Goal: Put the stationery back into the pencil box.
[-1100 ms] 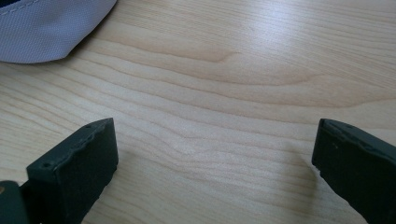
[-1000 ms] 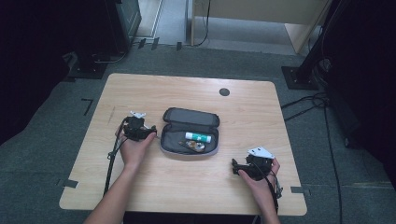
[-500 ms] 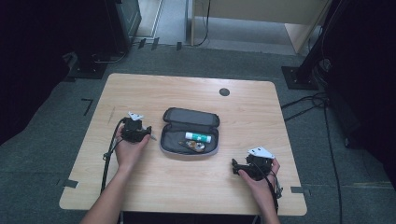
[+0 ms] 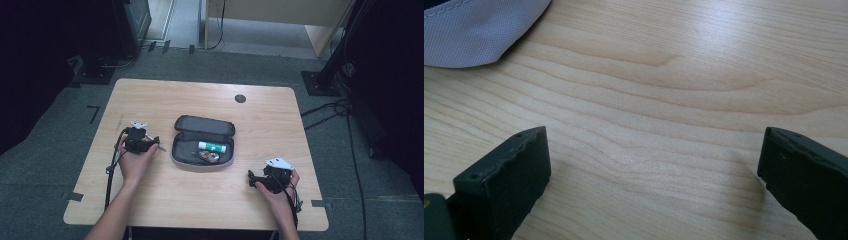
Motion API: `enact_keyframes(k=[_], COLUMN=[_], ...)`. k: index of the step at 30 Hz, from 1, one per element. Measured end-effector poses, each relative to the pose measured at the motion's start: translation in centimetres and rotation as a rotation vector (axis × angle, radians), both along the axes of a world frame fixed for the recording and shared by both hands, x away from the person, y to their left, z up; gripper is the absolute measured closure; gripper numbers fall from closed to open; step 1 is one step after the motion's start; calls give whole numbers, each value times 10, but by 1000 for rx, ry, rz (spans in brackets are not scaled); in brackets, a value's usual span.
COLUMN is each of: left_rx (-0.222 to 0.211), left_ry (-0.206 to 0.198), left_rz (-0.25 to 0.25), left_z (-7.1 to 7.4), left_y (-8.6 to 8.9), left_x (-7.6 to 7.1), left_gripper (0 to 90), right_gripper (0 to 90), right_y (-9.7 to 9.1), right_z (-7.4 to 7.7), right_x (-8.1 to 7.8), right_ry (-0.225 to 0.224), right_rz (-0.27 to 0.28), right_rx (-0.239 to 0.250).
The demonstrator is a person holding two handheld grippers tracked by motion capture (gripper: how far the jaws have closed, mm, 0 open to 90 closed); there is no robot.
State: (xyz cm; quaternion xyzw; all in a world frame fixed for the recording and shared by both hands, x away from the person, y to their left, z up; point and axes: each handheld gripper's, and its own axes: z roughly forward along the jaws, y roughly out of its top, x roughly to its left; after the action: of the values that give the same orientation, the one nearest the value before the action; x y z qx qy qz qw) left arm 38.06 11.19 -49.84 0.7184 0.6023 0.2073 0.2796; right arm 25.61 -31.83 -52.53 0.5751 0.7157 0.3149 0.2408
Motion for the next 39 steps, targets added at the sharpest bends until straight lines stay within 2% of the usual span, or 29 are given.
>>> enact_keyframes(k=[2,4,6,9,12,15,18,19,21,24,25,26,28,30,33,36,39], left_rx=[-6,46,52,45,16,4,-9,-11,-21,-7,-3,5,34,53,59,75,43], left_ry=[40,26,17,2,-5,-8,-3,-5,-1,-8,2,2,3,4,7,-2,-11], left_rz=[-10,-6,-2,-13,-61,-117,-167,-183,-220,-256,-261,-265,-284,-302,-339,-357,-374], left_z=[-5,-8,-8,-7,-6,-4,-5,-5,-5,-5,-5,-5,-4,-4,-3,-3,-5], left_y=[-6,-13,-15,-11,-5,-1,3,6,12,16,18,18,19,18,19,22,28], left_x=[2,2,1,-1,-6,-11,-15,-16,-19,-23,-24,-25,-29,-33,-39,-41,-42], left_gripper=[258,220,233,371,481,617,781,806,810,809,806,786,670,603,660,790,819], right_gripper=[1,2,2,2,2,54,58,59,63,66,67,68,68,74,109,114,120], right_y=[0,0,-1,-1,-1,-1,-1,-1,-1,-1,-1,-1,-1,-1,0,-1,-1], right_z=[0,0,0,0,0,0,1,1,0,0,0,0,0,0,1,1,1], right_x=[0,0,0,-1,0,-1,-1,-1,-1,-1,-1,-1,-1,-1,-1,-1,-1], right_ry=[2,1,-2,-2,-2,-7,-10,-9,-9,-4,-5,-5,-3,-3,-7,-8,-10], right_rz=[-1,-1,-1,1,3,-3,-5,-4,-1,1,4,5,7,5,3,3,4], right_rx=[0,0,2,13,14,11,10,10,9,9,9,8,7,8,9,11,11])
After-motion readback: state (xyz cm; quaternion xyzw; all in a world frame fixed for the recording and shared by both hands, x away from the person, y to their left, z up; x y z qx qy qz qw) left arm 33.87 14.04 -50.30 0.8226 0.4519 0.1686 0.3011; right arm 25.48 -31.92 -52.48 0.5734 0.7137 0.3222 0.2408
